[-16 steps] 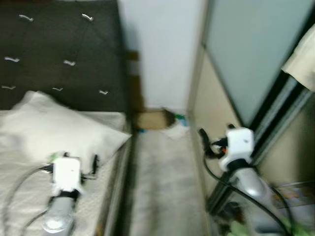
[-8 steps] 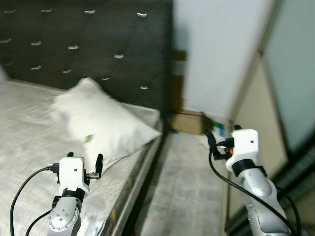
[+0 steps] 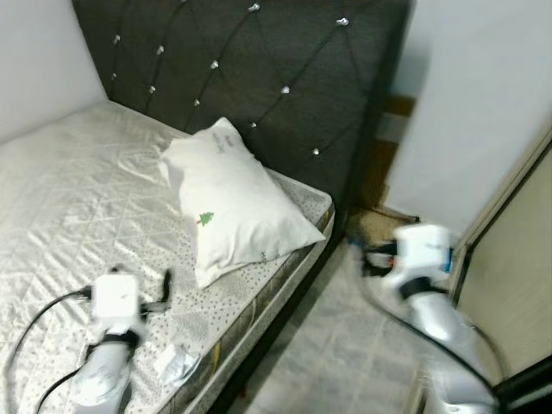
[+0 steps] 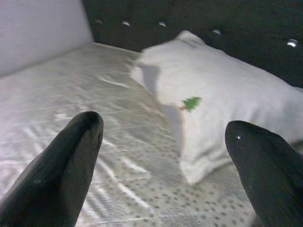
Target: Clean up the room
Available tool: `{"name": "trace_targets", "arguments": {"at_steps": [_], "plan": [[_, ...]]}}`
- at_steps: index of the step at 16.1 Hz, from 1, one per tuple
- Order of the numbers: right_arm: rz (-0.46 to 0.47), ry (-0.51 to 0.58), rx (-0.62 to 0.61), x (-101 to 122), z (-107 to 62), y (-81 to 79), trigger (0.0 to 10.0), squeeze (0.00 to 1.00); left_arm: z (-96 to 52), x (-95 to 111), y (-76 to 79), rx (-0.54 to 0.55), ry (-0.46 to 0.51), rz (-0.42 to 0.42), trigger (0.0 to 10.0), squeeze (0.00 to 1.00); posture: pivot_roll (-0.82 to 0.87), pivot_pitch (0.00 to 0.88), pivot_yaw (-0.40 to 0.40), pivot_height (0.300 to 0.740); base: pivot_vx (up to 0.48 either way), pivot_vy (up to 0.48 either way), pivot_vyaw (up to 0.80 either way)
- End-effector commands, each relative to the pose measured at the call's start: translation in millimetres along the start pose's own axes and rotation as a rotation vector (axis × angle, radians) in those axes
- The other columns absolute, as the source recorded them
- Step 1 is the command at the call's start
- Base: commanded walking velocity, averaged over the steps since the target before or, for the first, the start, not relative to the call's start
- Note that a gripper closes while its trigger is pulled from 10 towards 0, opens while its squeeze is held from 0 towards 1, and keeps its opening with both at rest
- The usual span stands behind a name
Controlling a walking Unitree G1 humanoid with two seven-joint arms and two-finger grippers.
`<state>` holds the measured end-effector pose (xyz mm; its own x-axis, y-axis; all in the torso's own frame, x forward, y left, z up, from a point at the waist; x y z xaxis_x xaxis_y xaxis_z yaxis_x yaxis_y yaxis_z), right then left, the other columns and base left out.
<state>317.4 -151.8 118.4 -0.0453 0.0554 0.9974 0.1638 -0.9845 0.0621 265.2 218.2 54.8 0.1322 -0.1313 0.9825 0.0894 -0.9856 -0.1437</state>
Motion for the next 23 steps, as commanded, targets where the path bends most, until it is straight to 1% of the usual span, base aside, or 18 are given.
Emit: {"name": "trace_targets", "arguments": {"at_steps": [1,3,5,7,8,9,11,12,13,14,15,17,18,19,21,22,23], "plan": [[-0.010,-0.005,-0.025,-0.1,-1.0,9.7,10.0,0.00,0.5,1.0,4.1,-0.014,0.001,-0.010,10.0,0.00,-0.08,0.000,-0.023,0.740,0.000,0.000,0.80],[-0.034,0.003,-0.028,6.8,1.5,13.5,10.0,0.00,3.0,2.7,5.1,-0.030,0.015,0.008,10.0,0.00,-0.09,0.000,-0.069,0.740,0.000,0.000,0.80],[-0.039,0.005,-0.033,10.2,3.0,13.5,10.0,0.00,5.4,5.6,8.7,-0.061,0.026,0.023,10.0,0.00,-0.09,0.000,-0.085,0.740,0.000,0.000,0.80],[-0.029,-0.009,-0.022,6.2,2.0,6.5,10.0,0.00,5.6,3.2,11.2,-0.086,0.015,0.025,10.0,0.00,-0.10,0.000,-0.091,0.740,0.000,0.000,0.80],[-0.026,-0.020,0.001,2.2,1.9,-2.6,10.0,0.00,7.2,1.0,12.1,-0.100,0.012,0.027,10.0,0.00,-0.11,0.000,-0.105,0.740,0.000,0.000,0.80],[-0.026,-0.023,0.010,1.6,3.3,-7.3,10.0,0.00,9.8,0.7,13.2,-0.109,0.014,0.030,10.0,0.00,-0.13,0.000,-0.114,0.740,0.000,0.000,0.80],[-0.039,-0.011,0.025,10.0,8.7,-11.7,10.0,0.00,19.0,6.9,21.6,-0.156,0.037,0.037,10.0,0.00,-0.17,0.000,-0.137,0.740,0.000,0.000,0.80],[-0.043,-0.006,0.022,10.5,9.5,-9.4,10.0,0.00,25.3,13.0,26.3,-0.167,0.055,0.036,10.0,0.00,-0.16,0.000,-0.128,0.740,0.000,0.000,0.80],[-0.049,-0.012,0.015,6.9,9.0,-6.6,10.0,0.00,27.6,15.0,26.2,-0.158,0.059,0.034,10.0,0.00,-0.16,0.000,-0.115,0.740,0.000,0.000,0.80],[-0.029,-0.021,-0.012,3.8,8.6,-2.7,10.0,0.00,29.1,16.5,26.5,-0.154,0.065,0.033,10.0,0.00,-0.15,0.000,-0.110,0.740,0.000,0.000,0.80],[0.010,-0.019,-0.018,2.7,8.4,-5.0,10.0,0.00,29.7,16.8,27.3,-0.157,0.063,0.029,10.0,0.00,-0.15,0.000,-0.079,0.740,0.000,0.000,0.80],[-0.014,-0.004,0.006,3.0,8.1,-11.0,10.0,0.00,29.4,14.8,24.9,-0.145,0.054,0.026,10.0,0.00,-0.15,0.000,-0.041,0.740,0.000,0.000,0.22],[-0.016,-0.002,0.000,4.0,7.1,-9.0,10.0,0.00,26.8,13.5,19.7,-0.115,0.038,0.020,10.0,0.00,-0.13,0.000,-0.024,0.740,0.000,0.000,0.00],[-0.024,-0.004,-0.002,4.1,6.3,-7.5,10.0,0.00,25.4,14.3,18.4,-0.105,0.033,0.012,10.0,0.00,-0.11,0.000,-0.018,0.740,0.000,0.000,0.00],[-0.019,-0.033,-0.023,-2.7,3.6,-2.8,10.0,0.00,22.2,13.6,23.3,-0.119,0.022,0.005,10.0,0.00,-0.11,0.000,-0.012,0.740,0.000,0.000,0.00],[-0.017,-0.037,-0.025,-4.3,3.6,-5.2,10.0,0.00,18.4,8.9,37.1,-0.187,0.007,0.007,10.0,0.00,-0.12,0.000,-0.021,0.740,0.000,0.000,0.00],[-0.013,-0.031,-0.027,-2.7,5.4,-7.5,10.0,0.00,18.1,8.3,49.1,-0.251,0.007,0.008,10.0,0.00,-0.13,0.000,-0.044,0.740,0.000,0.000,0.00]]}}
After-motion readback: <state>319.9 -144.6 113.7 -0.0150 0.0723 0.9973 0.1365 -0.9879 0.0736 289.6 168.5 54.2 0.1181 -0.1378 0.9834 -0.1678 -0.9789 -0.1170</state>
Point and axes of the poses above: a point about 5 cm out from each wrist's last joint towards the gripper, its own z axis pointing out of the wrist towards the gripper, its own x axis along the axis of the wrist's last joint, y = z × x, the point moved 4 cm from there along z, pointing out of the wrist towards the gripper, and after that the axes turned 2 degrees about z, right-handed, at the moved point
